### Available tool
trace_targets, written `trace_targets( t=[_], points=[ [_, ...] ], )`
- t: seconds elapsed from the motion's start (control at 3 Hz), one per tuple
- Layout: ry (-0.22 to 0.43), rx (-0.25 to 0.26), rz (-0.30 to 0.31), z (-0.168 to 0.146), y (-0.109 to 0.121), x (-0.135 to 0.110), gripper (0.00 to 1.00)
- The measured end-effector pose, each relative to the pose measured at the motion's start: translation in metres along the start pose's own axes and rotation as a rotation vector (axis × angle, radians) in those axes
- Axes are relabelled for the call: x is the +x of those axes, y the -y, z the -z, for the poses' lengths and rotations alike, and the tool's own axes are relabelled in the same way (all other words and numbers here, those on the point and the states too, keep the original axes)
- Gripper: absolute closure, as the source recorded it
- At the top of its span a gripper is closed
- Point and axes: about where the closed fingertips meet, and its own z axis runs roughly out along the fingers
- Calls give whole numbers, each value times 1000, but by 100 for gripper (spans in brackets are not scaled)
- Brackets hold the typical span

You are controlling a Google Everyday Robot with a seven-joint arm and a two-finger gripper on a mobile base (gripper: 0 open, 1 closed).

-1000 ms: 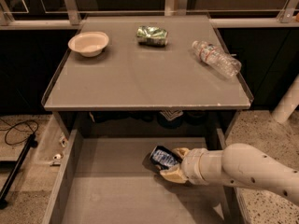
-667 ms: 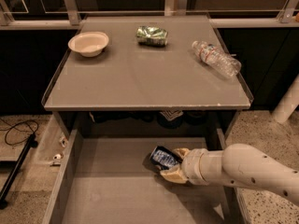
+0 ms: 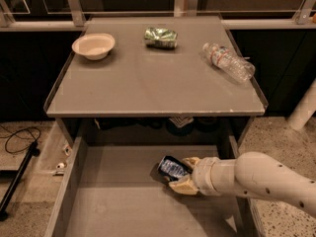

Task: Place pepsi can into top drawer

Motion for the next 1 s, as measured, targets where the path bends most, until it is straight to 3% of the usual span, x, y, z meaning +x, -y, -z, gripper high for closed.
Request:
trace_targets(
  t=[0.33,0.67,1.0],
  points=[
    [0,0,0,0,0,0,11],
    [0,0,0,0,0,0,0],
    [0,0,0,0,0,0,0]
  ],
)
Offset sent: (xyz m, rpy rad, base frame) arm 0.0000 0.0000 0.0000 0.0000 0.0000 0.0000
